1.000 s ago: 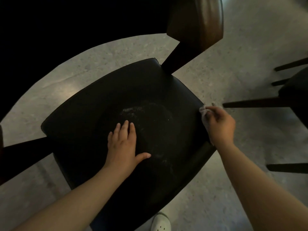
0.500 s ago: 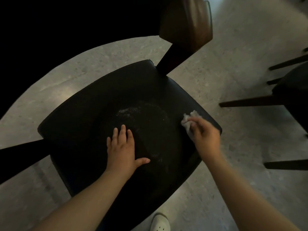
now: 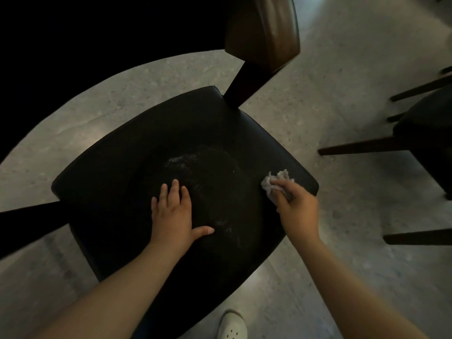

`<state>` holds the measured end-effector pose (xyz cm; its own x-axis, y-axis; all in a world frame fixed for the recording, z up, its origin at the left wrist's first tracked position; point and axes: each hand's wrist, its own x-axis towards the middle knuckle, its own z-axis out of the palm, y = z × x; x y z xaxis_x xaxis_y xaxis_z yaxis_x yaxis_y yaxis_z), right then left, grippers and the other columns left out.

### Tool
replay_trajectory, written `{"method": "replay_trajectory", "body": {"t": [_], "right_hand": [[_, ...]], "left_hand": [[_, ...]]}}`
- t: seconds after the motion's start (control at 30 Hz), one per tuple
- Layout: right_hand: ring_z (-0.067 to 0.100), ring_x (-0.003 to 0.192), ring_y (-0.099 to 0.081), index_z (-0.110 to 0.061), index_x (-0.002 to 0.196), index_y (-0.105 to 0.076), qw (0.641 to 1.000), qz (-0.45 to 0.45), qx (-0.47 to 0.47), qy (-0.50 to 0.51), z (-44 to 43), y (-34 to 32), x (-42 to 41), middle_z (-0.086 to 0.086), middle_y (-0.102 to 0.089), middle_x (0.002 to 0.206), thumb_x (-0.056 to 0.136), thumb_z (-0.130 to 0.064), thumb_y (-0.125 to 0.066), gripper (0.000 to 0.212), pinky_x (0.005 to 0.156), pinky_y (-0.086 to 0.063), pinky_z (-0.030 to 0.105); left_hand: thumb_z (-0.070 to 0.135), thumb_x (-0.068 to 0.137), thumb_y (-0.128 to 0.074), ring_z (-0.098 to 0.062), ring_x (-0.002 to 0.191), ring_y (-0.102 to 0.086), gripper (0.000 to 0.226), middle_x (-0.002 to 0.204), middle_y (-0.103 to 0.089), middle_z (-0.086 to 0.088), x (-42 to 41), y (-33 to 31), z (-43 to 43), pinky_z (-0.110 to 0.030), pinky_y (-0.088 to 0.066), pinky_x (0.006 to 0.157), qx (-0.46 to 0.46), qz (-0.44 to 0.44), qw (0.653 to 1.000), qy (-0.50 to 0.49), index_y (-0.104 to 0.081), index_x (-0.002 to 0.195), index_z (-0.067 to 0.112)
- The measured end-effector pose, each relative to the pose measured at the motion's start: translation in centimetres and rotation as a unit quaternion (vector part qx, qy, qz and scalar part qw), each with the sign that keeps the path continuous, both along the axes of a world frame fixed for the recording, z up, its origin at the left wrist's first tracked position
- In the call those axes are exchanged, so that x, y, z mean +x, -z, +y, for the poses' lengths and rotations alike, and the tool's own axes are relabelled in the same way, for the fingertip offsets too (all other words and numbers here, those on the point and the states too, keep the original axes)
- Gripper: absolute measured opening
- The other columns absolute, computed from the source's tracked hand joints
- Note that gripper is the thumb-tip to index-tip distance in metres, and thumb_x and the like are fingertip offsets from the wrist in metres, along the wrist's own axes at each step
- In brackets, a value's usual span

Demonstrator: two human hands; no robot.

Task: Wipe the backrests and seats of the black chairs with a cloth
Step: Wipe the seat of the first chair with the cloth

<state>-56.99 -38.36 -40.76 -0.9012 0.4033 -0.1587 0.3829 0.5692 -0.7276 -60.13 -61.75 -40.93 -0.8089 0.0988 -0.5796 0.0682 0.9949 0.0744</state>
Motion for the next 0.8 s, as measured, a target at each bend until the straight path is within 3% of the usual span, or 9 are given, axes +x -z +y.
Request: {"method": "replay_trajectory", "body": {"t": [0.17,0.33,0.43,0.53,0.7,0.8], "right_hand": [[0.0,0.103,-0.051,-0.019,0.119,-0.067,0.993,0.043,0.006,0.107,3.5,-0.1,-2.2,-0.017,-0.055,0.112,0.097,-0.019,-0.056,0.025,0.087,-0.036,0.013],[0.013,0.108,-0.059,-0.023,0.116,-0.064,0.996,-0.005,0.029,0.087,3.3,1.9,-1.9,-0.006,-0.063,0.114,0.093,-0.027,-0.061,0.024,0.096,-0.048,0.036],[0.005,0.104,-0.055,-0.027,0.107,-0.066,0.996,0.025,0.044,0.076,1.4,2.0,-0.1,-0.018,-0.059,0.107,0.094,-0.026,-0.057,0.015,0.097,-0.048,0.039],[0.0,0.097,-0.057,-0.033,0.101,-0.065,0.999,0.014,0.018,0.047,-0.1,1.6,2.4,-0.02,-0.061,0.101,0.094,-0.03,-0.056,0.012,0.091,-0.051,0.036],[-0.007,0.089,-0.057,-0.04,0.096,-0.061,0.999,0.022,-0.035,0.008,-1.0,-0.2,4.5,-0.022,-0.06,0.092,0.095,-0.025,-0.056,0.015,0.078,-0.046,0.016],[0.001,0.083,-0.059,-0.033,0.098,-0.06,0.997,0.037,-0.016,0.068,1.3,-0.3,2.8,-0.018,-0.058,0.09,0.098,-0.025,-0.052,0.012,0.073,-0.049,0.021]], "left_hand": [[0.073,0.075,-0.061,-0.031,0.148,0.014,0.118,0.161,0.016,-0.009,0.1,0.2,0.0,-0.05,-0.003,0.122,-0.004,0.004,1.0,-0.006,0.003,0.155,0.014],[0.074,0.074,-0.06,-0.031,0.149,0.013,0.118,0.162,0.015,-0.009,0.2,0.5,-0.1,-0.049,-0.003,0.122,-0.005,0.012,1.0,-0.004,0.003,0.155,0.014],[0.074,0.073,-0.06,-0.031,0.149,0.011,0.119,0.162,0.014,-0.009,0.2,0.6,0.0,-0.048,-0.003,0.122,-0.011,0.018,1.0,-0.006,0.002,0.155,0.014],[0.074,0.073,-0.061,-0.031,0.149,0.009,0.119,0.162,0.013,-0.01,0.2,0.5,0.2,-0.049,-0.005,0.122,-0.019,0.024,1.0,-0.005,0.001,0.155,0.014],[0.074,0.073,-0.061,-0.031,0.149,0.008,0.119,0.162,0.011,-0.01,0.3,0.2,0.2,-0.05,-0.007,0.122,-0.013,0.024,1.0,-0.005,0.0,0.155,0.014],[0.073,0.073,-0.062,-0.031,0.149,0.009,0.119,0.162,0.012,-0.01,0.4,0.2,0.1,-0.049,-0.006,0.122,-0.011,0.028,1.0,-0.007,0.0,0.155,0.014]]}}
